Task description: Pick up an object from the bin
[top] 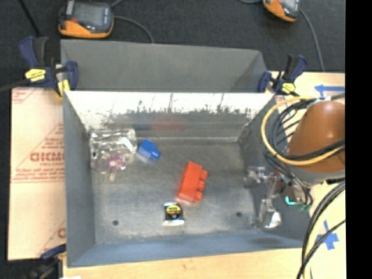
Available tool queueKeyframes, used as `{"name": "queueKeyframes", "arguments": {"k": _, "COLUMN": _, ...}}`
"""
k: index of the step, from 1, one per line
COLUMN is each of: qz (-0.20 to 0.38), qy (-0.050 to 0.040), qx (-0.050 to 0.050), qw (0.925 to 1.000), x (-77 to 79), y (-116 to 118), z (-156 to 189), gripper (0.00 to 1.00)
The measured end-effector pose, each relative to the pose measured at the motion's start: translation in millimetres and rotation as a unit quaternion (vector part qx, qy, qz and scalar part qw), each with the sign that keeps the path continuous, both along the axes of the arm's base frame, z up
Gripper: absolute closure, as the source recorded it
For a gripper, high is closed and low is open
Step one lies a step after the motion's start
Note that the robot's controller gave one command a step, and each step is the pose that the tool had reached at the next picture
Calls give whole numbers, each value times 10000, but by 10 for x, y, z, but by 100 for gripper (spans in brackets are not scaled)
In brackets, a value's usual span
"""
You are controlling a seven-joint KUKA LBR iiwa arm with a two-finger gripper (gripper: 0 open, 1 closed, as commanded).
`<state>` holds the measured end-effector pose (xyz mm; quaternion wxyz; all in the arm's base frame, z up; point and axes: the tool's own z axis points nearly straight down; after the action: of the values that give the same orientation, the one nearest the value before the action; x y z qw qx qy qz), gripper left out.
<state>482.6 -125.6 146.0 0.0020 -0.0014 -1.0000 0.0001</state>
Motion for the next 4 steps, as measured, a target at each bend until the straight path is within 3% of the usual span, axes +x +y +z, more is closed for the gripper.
{"name": "queueKeyframes", "arguments": {"k": 1, "qz": 838, "qy": -27, "qx": 14, "qw": 9965, "x": 48, "y": 818, "z": -30, "gripper": 0}}
{"name": "queueKeyframes", "arguments": {"k": 2, "qz": 2305, "qy": -49, "qx": 2, "qw": 9731, "x": 323, "y": 1038, "z": -43, "gripper": 0}}
{"name": "queueKeyframes", "arguments": {"k": 3, "qz": 2201, "qy": -90, "qx": 7, "qw": 9754, "x": 511, "y": 1258, "z": -749, "gripper": 0}}
{"name": "queueKeyframes", "arguments": {"k": 4, "qz": 2090, "qy": -69, "qx": 6, "qw": 9779, "x": 801, "y": 1479, "z": -726, "gripper": 0}}
